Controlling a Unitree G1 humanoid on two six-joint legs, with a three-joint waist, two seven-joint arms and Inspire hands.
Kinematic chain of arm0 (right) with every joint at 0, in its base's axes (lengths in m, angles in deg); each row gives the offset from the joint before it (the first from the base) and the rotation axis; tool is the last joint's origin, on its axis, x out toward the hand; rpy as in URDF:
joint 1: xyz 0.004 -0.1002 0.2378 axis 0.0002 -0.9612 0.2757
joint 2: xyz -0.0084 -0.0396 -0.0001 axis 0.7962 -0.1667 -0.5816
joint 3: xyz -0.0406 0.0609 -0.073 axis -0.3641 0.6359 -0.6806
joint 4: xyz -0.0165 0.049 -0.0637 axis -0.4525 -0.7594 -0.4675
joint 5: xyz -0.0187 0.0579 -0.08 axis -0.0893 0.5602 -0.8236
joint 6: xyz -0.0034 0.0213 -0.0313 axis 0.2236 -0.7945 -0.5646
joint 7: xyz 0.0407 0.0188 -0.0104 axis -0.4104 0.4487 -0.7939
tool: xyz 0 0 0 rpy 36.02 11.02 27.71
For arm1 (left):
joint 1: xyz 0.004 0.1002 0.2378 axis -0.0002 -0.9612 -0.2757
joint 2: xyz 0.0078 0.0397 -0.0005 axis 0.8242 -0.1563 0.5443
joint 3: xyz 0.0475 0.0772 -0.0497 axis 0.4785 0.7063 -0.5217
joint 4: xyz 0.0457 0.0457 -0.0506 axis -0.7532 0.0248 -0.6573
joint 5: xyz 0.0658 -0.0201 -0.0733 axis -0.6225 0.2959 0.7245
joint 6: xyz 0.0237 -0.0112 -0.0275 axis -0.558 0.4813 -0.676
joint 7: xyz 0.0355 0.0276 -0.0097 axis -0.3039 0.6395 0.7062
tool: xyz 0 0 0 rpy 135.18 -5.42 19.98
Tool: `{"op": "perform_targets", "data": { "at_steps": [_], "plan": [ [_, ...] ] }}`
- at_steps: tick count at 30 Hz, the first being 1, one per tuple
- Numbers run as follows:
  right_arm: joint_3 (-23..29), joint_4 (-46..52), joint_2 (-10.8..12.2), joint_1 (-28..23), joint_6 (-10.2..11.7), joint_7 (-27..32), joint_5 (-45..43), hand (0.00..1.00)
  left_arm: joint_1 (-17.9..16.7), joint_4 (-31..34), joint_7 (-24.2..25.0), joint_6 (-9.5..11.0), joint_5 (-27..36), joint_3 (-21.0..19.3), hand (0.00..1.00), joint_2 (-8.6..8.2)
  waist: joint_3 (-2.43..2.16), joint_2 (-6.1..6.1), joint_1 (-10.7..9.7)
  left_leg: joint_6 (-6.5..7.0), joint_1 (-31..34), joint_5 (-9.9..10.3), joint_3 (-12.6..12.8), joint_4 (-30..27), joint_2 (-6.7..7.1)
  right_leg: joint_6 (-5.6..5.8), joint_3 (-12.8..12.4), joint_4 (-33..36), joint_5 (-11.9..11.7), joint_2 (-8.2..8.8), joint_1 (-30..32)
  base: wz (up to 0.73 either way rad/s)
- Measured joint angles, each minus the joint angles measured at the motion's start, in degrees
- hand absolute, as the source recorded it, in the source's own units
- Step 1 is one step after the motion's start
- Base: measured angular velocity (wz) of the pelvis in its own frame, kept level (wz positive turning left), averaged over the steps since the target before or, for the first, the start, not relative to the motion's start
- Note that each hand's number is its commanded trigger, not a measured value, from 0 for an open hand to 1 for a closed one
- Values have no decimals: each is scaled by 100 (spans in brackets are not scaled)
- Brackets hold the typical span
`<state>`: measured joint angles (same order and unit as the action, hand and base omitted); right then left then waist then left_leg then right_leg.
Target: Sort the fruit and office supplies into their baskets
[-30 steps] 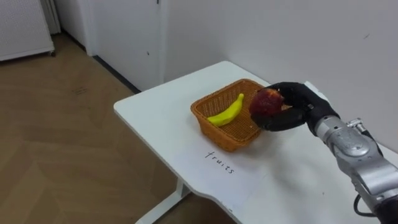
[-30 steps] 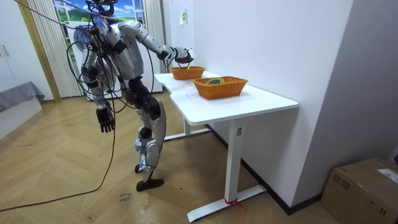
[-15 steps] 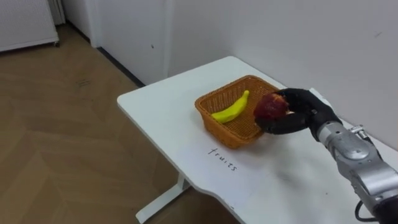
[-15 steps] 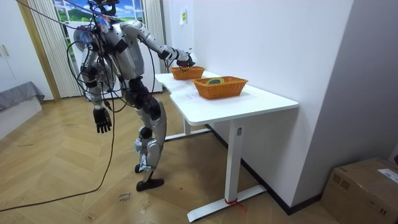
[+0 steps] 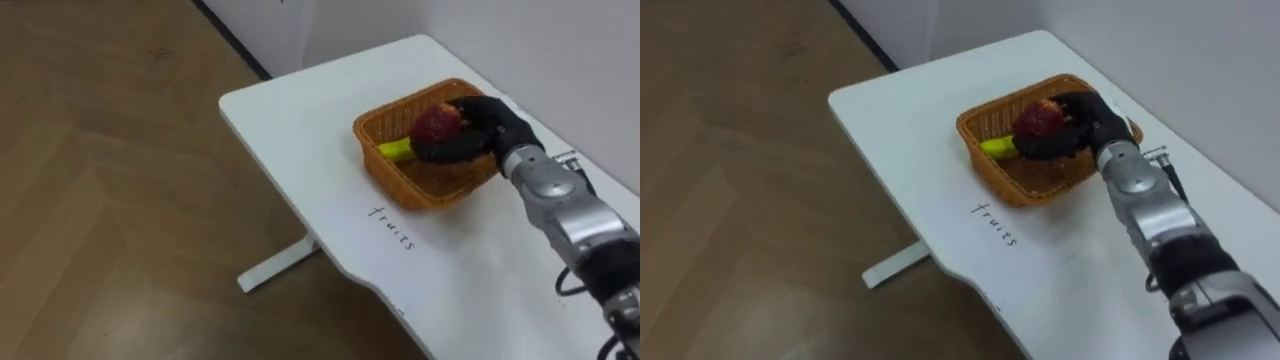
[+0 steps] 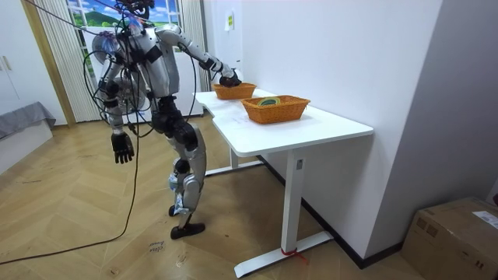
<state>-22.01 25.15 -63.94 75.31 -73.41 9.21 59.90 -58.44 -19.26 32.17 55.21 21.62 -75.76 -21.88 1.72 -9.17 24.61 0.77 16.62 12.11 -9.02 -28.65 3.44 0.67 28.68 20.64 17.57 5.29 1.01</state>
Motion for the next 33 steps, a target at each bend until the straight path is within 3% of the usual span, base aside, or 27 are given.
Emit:
{"op": "perform_targets", "data": {
  "at_steps": [3, 4, 5, 6, 12, 20, 24, 33],
  "plan": [
    [0, -20, -2, 136, 1, 134, 36, 100, 149, -4, -2, 69, 25, 5, 0, -1, 50, -121, 26, -5, 227, -18, -7, 17, -7, -18, -12, -16, -40, -19, 226, -1],
    [0, -19, -7, 137, 1, 160, 36, 81, 175, -6, -2, 70, 28, 13, 0, -2, 39, -141, 23, -5, 278, -18, -20, 17, -8, -18, -6, -17, -53, -34, 262, 0],
    [5, -15, -27, 167, 5, 184, 89, 26, 211, -5, -6, 80, 67, 32, 0, -16, 35, -163, 13, -6, 357, -20, -29, 17, -10, -27, -11, -21, -82, -41, 328, 3],
    [5, -10, -29, 278, 6, 203, 218, 0, 208, 2, -23, 98, 172, 91, 0, -21, 32, -171, -53, -6, 416, -21, -30, 25, -7, -26, -14, -10, -89, -37, 404, 0],
    [14, -6, -51, 585, -15, 456, 251, 0, 210, 103, -146, 146, 195, 110, 0, -86, 27, -213, -223, -6, 576, -22, -34, 50, -8, -25, -18, -33, -99, -40, 512, 2],
    [16, -12, -210, 590, -18, 564, 248, 0, 210, 100, -179, 140, 197, 115, 0, -154, 39, -199, -219, -10, 576, -21, -26, 94, -56, -33, -71, -163, -140, -87, 502, -2],
    [8, -12, -209, 697, -18, 565, 248, 0, 217, 99, -183, 156, 202, 117, 0, -192, 70, -162, -220, -38, 568, -43, 21, 139, -103, -70, -198, -307, -232, -175, 505, -12],
    [9, 19, -212, 711, -18, 571, 234, 0, 234, 112, -173, 177, 196, 115, 0, -289, 66, -169, -270, -69, 556, -61, 53, 183, -169, -101, -201, -324, -258, -217, 503, -1]
  ]
}}
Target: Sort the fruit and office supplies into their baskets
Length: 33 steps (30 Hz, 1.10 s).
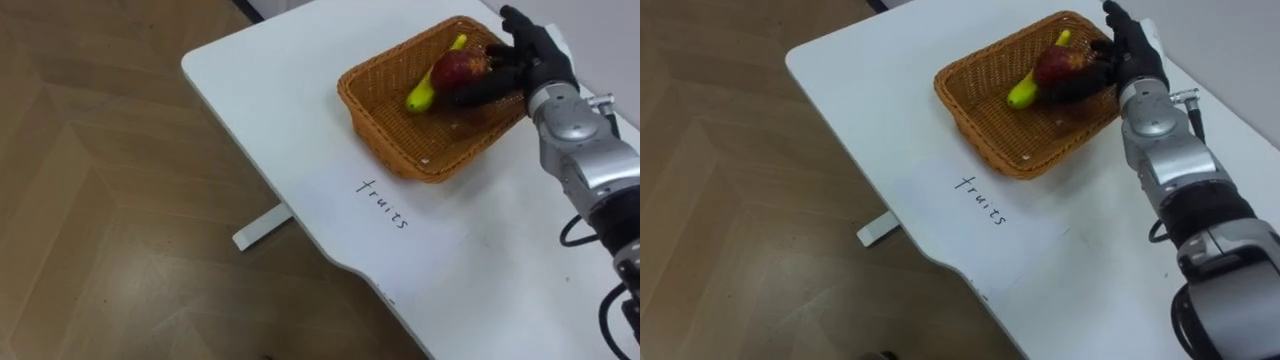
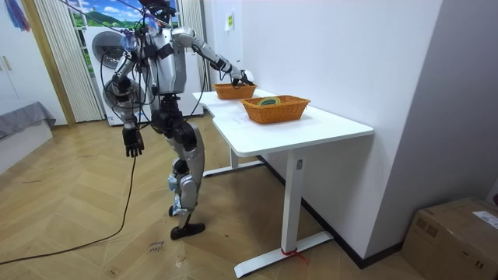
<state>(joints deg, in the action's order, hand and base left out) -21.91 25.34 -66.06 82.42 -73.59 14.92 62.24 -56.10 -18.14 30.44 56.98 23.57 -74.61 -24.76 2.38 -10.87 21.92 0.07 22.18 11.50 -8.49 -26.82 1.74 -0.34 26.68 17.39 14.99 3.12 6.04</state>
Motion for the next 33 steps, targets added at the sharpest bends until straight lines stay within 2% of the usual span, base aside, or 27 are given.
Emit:
{"op": "perform_targets", "data": {
  "at_steps": [4, 8, 10, 13, 14, 15, 16, 18, 19, 20, 21, 22, 23, 24, 28, 31, 33],
  "plan": [
    [1, 92, -55, 106, -9, -43, 0, 0, -10, 9, 13, -5, -2, -3, 0, -72, -9, -37, -104, -20, -51, -31, 38, 82, -15, -14, -83, -22, -8, -6, 2, -4],
    [0, 650, -370, 111, -34, -44, -1, 0, -37, 1, 5, -6, -11, -4, 0, -105, -14, -68, -208, -21, -333, -44, 103, 227, 2, -15, -187, -68, -11, 18, -206, -6],
    [0, 826, -398, 111, -37, -46, 0, 0, -59, -16, -2, -30, -13, -4, 0, -107, -11, -64, -267, -20, -554, -42, 162, 278, -1, -13, -281, -81, -12, 24, -365, -15],
    [1, 1158, -464, 110, -66, -71, -4, 0, -60, 39, -10, -79, -68, -25, 0, -113, -7, -31, -358, -31, -767, -17, 215, 358, -13, -10, -282, -188, -14, 9, -577, -11],
    [4, 1316, -506, 111, -73, -89, -4, 0, -79, 127, -10, -126, -68, -49, 0, -133, -22, -12, -416, -32, -795, -14, 228, 358, -23, -10, -289, -179, -14, 7, -592, -10],
    [10, 1476, -545, 110, -117, -117, -4, 0, -104, 188, -11, -182, -162, -158, 0, -214, -57, -7, -454, -33, -843, -18, 252, 400, -23, -10, -315, -178, -14, 17, -596, -13],
    [10, 1554, -565, 110, -164, -144, -4, 0, -128, 227, -15, -217, -216, -237, 0, -271, -64, -2, -453, -33, -896, -21, 282, 434, -23, -10, -334, -180, -14, 27, -615, -18],
    [71, 1853, -589, 110, -331, -254, -38, 0, -257, 330, -17, -322, -251, -400, 0, -409, -162, 31, -563, -17, -1080, -30, 326, 524, -4, 1, -338, -215, -17, 60, -743, -10],
    [112, 1939, -590, 110, -349, -280, -41, 0, -272, 323, -17, -345, -255, -458, 0, -456, -182, 50, -601, -15, -1129, -29, 326, 537, 2, 13, -332, -248, -24, 59, -819, 0],
    [196, 2138, -627, 110, -386, -293, -43, 0, -286, 311, -19, -379, -256, -514, 0, -517, -195, 81, -670, -12, -1246, -30, 332, 580, 8, 28, -332, -294, -33, 61, -920, 3],
    [304, 2292, -633, 112, -383, -291, -44, 0, -307, 311, -21, -391, -255, -561, 0, -541, -175, 137, -734, -11, -1361, -30, 333, 632, 11, 39, -301, -334, -40, 61, -1032, 0],
    [342, 2340, -633, 113, -382, -287, -49, 0, -314, 303, -28, -406, -256, -565, 0, -545, -188, 132, -749, -11, -1426, -30, 348, 664, 11, 40, -306, -362, -41, 65, -1089, -10],
    [363, 2396, -639, 117, -384, -286, -141, 0, -327, 275, -35, -439, -290, -565, 0, -562, -241, 142, -782, -9, -1543, -35, 383, 742, 7, 41, -329, -372, -41, 74, -1156, -9],
    [381, 2451, -671, 119, -391, -286, -317, 0, -329, 273, -38, -479, -337, -564, 0, -602, -254, 173, -847, -9, -1626, -34, 383, 766, 7, 41, -334, -374, -41, 75, -1230, -9],
    [593, 2565, -715, 158, -443, -287, -764, 0, -327, 335, -27, -583, -445, -570, 0, -701, -277, 236, -1005, -19, -1785, -44, 479, 858, -11, 41, -460, -384, -41, 74, -1300, -14],
    [766, 2713, -853, 186, -503, -289, -823, 0, -250, 449, -26, -623, -442, -620, 0, -704, -282, 238, -1144, -15, -1908, -99, 608, 995, -22, 41, -595, -381, -41, 89, -1296, -24],
    [822, 2939, -975, 187, -567, -285, -740, 0, -225, 405, -30, -629, -425, -686, 0, -693, -307, 289, -1307, -5, -2017, -104, 716, 1077, -29, 41, -670, -371, -41, 109, -1327, -24]
  ]
}}
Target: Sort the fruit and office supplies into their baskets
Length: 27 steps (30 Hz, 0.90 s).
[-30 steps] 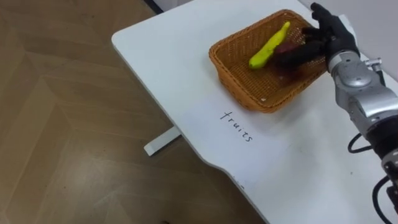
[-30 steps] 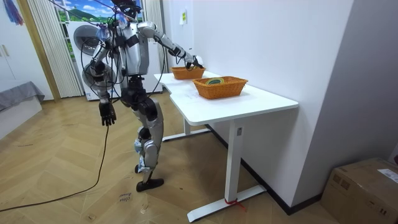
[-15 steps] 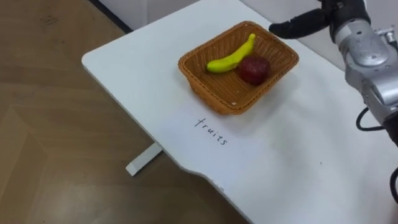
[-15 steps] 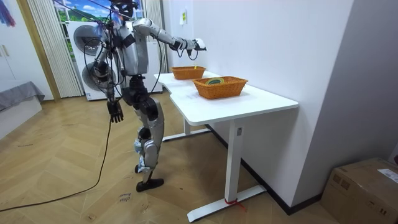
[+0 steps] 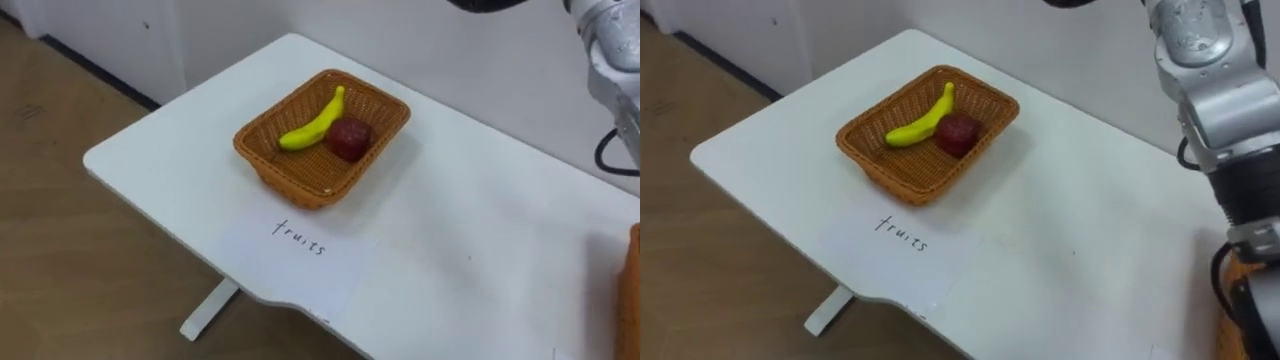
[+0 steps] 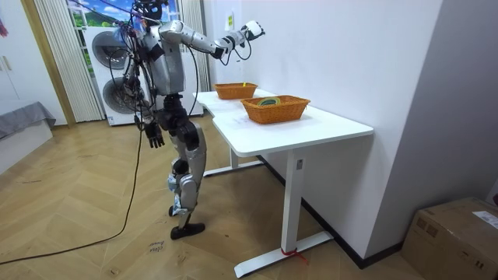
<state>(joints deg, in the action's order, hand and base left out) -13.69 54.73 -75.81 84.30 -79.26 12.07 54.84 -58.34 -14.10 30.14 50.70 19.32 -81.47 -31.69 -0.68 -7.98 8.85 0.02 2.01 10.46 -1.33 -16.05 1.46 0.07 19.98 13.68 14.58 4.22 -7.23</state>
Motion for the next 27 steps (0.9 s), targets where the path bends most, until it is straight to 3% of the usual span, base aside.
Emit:
{"op": "perform_targets", "data": {
  "at_steps": [5, 6, 10, 12, 16, 18, 21, 23, 24, 25, 27],
  "plan": [
    [279, 330, -95, 22, -91, 8, -16, 0, 198, -159, 12, -6, 56, -69, 0, 22, -5, -16, -285, 13, -205, -25, 361, 224, -70, 1, -324, 32, -1, 0, 39, -36],
    [354, 416, -131, 22, -131, 4, -17, 0, 253, -162, 26, -5, 50, -121, 0, 23, 15, -51, -390, 11, -269, -26, 444, 235, -87, -2, -418, 22, -3, -14, 55, -35],
    [615, 520, -279, 22, -131, 8, 56, 0, 481, -357, 30, 17, 199, -150, 0, 28, 21, -45, -602, 5, -359, 14, 633, 261, -138, -1, -579, -8, -42, -47, 53, -28],
    [852, 563, -435, 21, -131, -7, 39, 0, 618, -464, 32, 131, 222, -212, 0, 22, 18, -49, -817, 7, -387, 37, 722, 257, -165, 0, -621, -8, -51, -54, 65, -19],
    [1425, 605, -578, 18, -114, 67, 40, 0, 624, -568, 30, 274, 218, -243, 0, 20, 31, -31, -986, -5, -541, 62, 943, 292, -199, 0, -886, -13, -56, -88, 47, -36],
    [1634, 671, -726, -25, -106, 163, 69, 0, 631, -600, 22, 303, 237, -240, 0, 27, 45, -6, -1207, -33, -601, 139, 1067, 301, -270, -12, -903, -12, -63, -134, 51, -28],
    [2101, 829, -733, -329, -31, 325, 154, 0, 636, -654, 6, 312, 273, -241, 0, 59, 33, -22, -1362, -59, -626, 155, 1163, 299, -318, -32, -935, -13, -82, -175, 65, -25],
    [2543, 807, -744, -762, 80, 496, 205, 0, 627, -702, 8, 389, 278, -238, 0, 58, 41, -4, -1373, -99, -751, 200, 1371, 307, -407, -56, -1072, -37, -125, -245, 45, -51],
    [2701, 762, -753, -987, 82, 568, 358, 0, 609, -724, 8, 399, 279, -232, 0, 57, 2, -14, -1405, -112, -783, 210, 1405, 330, -423, -77, -1067, -108, -144, -262, 20, -36],
    [2771, 752, -758, -1088, 81, 599, 416, 0, 604, -726, 9, 407, 280, -228, 0, 57, -3, -13, -1468, -114, -796, 211, 1424, 337, -432, -87, -1067, -115, -153, -267, 17, -23],
    [3033, 706, -757, -1453, 99, 730, 773, 0, 544, -794, 10, 486, 438, -208, 0, 47, 15, 19, -1645, -133, -851, 225, 1541, 325, -477, -103, -1173, -113, -177, -304, 11, -25]
  ]
}}
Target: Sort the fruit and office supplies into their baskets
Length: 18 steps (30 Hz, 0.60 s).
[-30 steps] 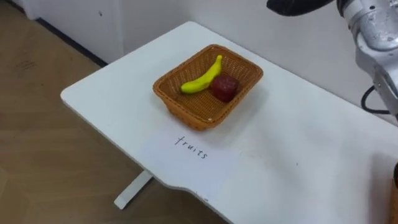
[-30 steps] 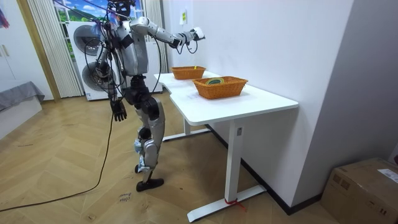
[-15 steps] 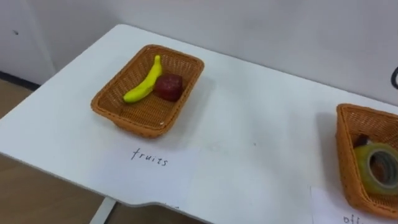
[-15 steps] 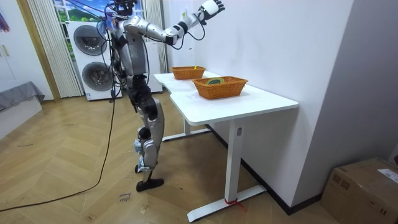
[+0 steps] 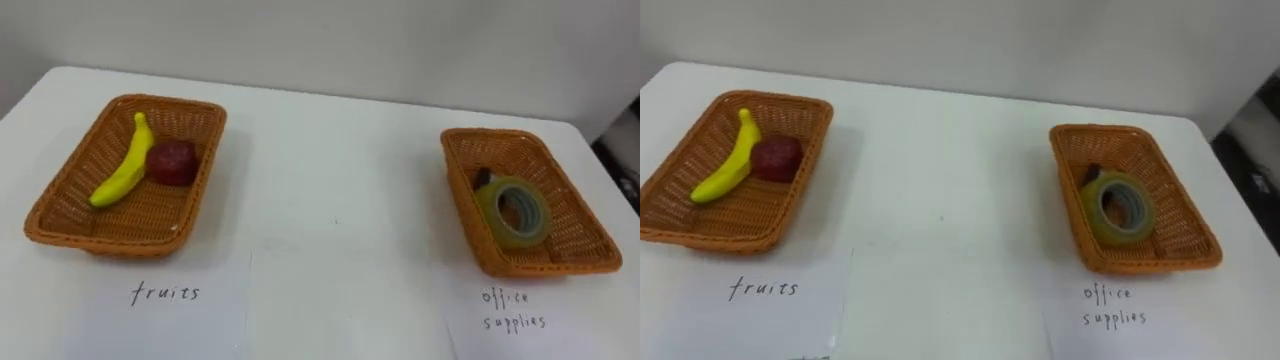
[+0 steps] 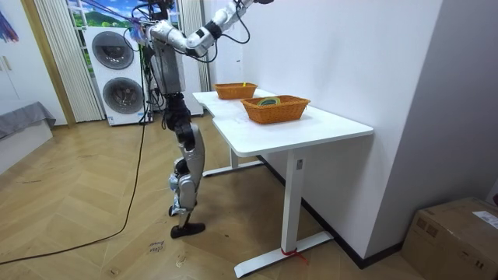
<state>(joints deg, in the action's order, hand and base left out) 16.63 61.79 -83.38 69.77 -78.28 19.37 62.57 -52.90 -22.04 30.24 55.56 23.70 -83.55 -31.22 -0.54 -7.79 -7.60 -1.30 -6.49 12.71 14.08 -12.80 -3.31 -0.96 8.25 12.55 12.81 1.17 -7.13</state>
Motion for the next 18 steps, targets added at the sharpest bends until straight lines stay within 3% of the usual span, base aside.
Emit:
{"op": "perform_targets", "data": {
  "at_steps": [3, 5, 9, 12, 18],
  "plan": [
    [415, -57, 0, -464, 1, 277, 197, 0, -17, -2, 1, 60, 10, -6, 0, -3, 4, 42, -184, -14, 5, 11, 45, 9, -23, -1, -22, 12, -4, -19, 48, -14],
    [670, -55, -1, -655, 14, 420, 263, 0, -68, -2, 4, 94, 9, -19, 0, -8, -26, 97, -289, -34, 4, 30, 174, 9, -72, -24, -23, 8, -18, -38, 95, -27],
    [1197, -184, -2, -1376, 271, 882, 200, 0, -111, -32, -7, 157, 5, -34, 0, -12, -7, 79, -424, -59, -35, 39, 266, 5, -110, -36, -58, -6, -25, -75, 86, -13],
    [1228, -469, -1, -1785, 325, 1227, 198, 0, -117, -157, -14, 269, 55, -12, 0, -20, 11, 60, -432, -61, -97, 38, 388, 7, -118, -46, -241, -10, -28, -102, 113, -27],
    [1701, -1015, 2, -2711, 474, 1967, 403, 0, -158, -131, -17, 369, 80, -154, 0, -18, 23, 36, -446, -61, -100, 41, 506, 56, -117, -36, -369, -74, -36, -121, 159, -11]
  ]
}}
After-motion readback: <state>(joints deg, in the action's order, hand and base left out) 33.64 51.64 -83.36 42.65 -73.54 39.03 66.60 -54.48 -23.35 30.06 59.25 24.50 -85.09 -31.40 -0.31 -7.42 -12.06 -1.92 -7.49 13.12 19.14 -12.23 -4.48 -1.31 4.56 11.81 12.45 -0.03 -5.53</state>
